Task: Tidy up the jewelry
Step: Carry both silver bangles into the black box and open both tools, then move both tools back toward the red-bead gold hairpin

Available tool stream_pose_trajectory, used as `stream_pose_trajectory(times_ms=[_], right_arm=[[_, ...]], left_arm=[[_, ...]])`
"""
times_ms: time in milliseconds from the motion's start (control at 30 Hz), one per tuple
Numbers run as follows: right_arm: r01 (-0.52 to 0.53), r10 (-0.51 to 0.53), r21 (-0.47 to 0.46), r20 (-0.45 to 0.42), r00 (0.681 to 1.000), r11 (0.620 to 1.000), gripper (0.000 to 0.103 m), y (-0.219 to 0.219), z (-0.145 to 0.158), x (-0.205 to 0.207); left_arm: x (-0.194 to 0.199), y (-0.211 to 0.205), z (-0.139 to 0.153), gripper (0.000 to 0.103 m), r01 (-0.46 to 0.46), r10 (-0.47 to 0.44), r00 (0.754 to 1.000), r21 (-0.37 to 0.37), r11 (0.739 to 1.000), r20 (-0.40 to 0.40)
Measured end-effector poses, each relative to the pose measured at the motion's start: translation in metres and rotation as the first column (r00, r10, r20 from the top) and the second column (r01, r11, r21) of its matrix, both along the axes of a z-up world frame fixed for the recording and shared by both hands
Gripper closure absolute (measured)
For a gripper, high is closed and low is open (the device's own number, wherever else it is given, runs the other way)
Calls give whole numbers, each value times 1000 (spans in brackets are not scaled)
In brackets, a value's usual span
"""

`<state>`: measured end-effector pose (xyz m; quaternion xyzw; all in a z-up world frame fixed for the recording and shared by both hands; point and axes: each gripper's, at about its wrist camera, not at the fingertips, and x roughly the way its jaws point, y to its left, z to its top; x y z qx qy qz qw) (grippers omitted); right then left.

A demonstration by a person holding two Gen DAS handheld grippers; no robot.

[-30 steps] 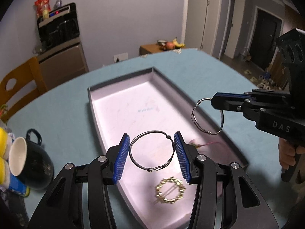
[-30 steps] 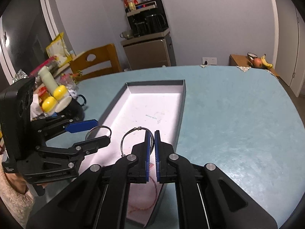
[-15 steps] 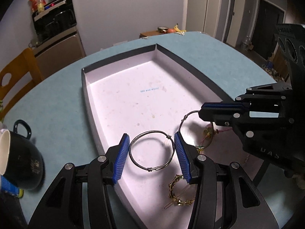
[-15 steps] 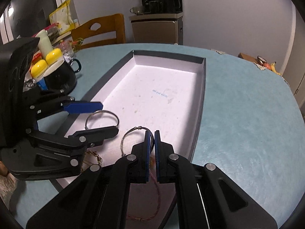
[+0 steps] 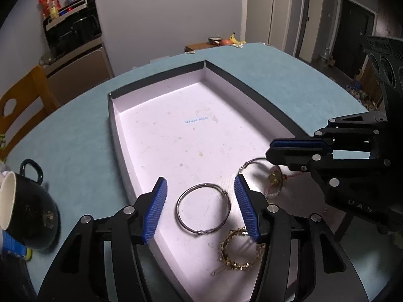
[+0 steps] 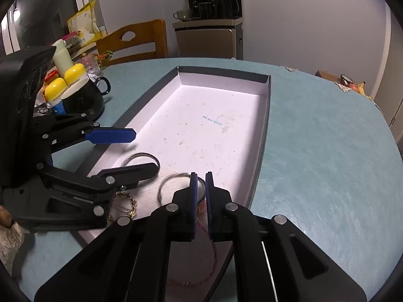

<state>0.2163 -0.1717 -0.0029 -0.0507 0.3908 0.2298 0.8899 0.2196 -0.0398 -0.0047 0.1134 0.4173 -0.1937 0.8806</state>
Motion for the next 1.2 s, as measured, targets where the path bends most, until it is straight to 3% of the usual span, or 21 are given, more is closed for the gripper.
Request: stream_pose_trajectory(times_ms=[100,267,367,433,500,567,733,967,1133,1200], right_arm=[[-2,3,-11,34,999,1000,79,-3,6,-11],[2,-4,26,67,998,1000,75,-18,21,-32],[28,-31,45,88,996,999,62,-28,29,-45],[45,-50,50,98,994,998,55,-35,34,-55],[62,-67,51,113,991,997,49,-41,38,-65],[69,-76,57,123,990,996,47,-47,41,-74],[81,-91,75,135,987,994,36,-60,49,-96],[48,-60,88,136,989,995,25,-66,55,-131],[-2,-8,69,137,991,998,6,-62,50,-158],[-21,13,64,132,991,998,6,-61,47,-167]], left_arm=[[-7,4,7,45,-5,6,1000,-22,1000,13],[-25,6,22,42,0,2,999,-45,999,51],[-36,5,28,41,7,-3,998,-52,999,69],[-45,3,32,39,11,-7,996,-49,999,84],[-52,2,36,30,11,-6,995,-46,999,99],[-60,2,41,26,13,-7,994,-57,998,113],[-85,10,53,20,3,10,990,-94,996,138],[-130,26,61,12,-31,49,986,-118,993,156],[-167,32,53,10,-29,42,988,-88,996,151],[-180,32,46,10,-21,30,990,-68,997,137]])
